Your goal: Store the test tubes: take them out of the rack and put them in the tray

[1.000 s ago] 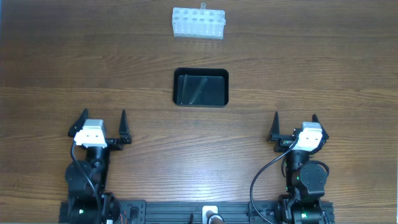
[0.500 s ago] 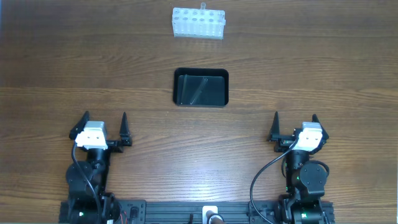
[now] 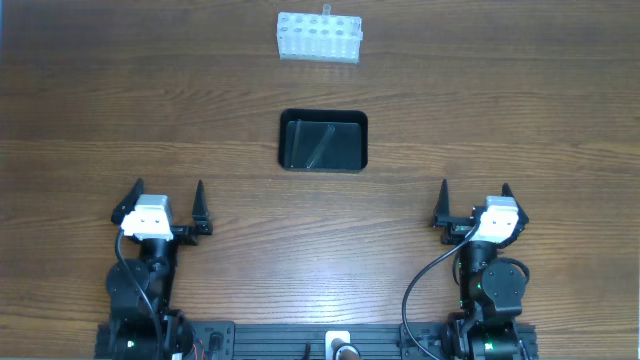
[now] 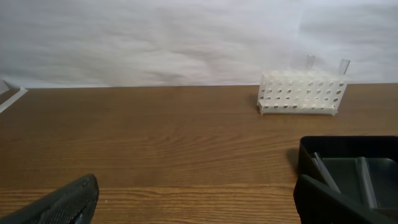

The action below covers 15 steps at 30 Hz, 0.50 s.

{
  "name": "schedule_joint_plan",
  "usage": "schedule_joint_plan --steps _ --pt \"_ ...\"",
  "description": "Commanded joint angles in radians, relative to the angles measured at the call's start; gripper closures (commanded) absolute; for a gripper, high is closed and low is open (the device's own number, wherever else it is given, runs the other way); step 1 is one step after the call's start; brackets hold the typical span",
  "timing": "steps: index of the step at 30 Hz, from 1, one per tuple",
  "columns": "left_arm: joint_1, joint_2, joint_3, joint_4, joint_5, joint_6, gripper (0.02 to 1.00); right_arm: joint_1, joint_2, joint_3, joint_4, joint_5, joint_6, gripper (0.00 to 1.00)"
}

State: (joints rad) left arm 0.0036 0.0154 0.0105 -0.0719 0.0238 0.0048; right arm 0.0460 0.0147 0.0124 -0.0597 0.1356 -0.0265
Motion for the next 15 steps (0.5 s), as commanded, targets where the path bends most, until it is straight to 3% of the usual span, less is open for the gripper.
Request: schedule_joint_plan --steps 1,15 --pt "0.008 -0.009 -0.005 -0.005 0.01 0.014 0.018 -0.007 -0.009 -0.007 -0.002 -0.008 0.003 0.009" --pt "0.008 -0.009 -0.005 -0.005 0.01 0.014 0.018 -0.002 -0.009 -0.007 0.032 -0.016 0.015 0.009"
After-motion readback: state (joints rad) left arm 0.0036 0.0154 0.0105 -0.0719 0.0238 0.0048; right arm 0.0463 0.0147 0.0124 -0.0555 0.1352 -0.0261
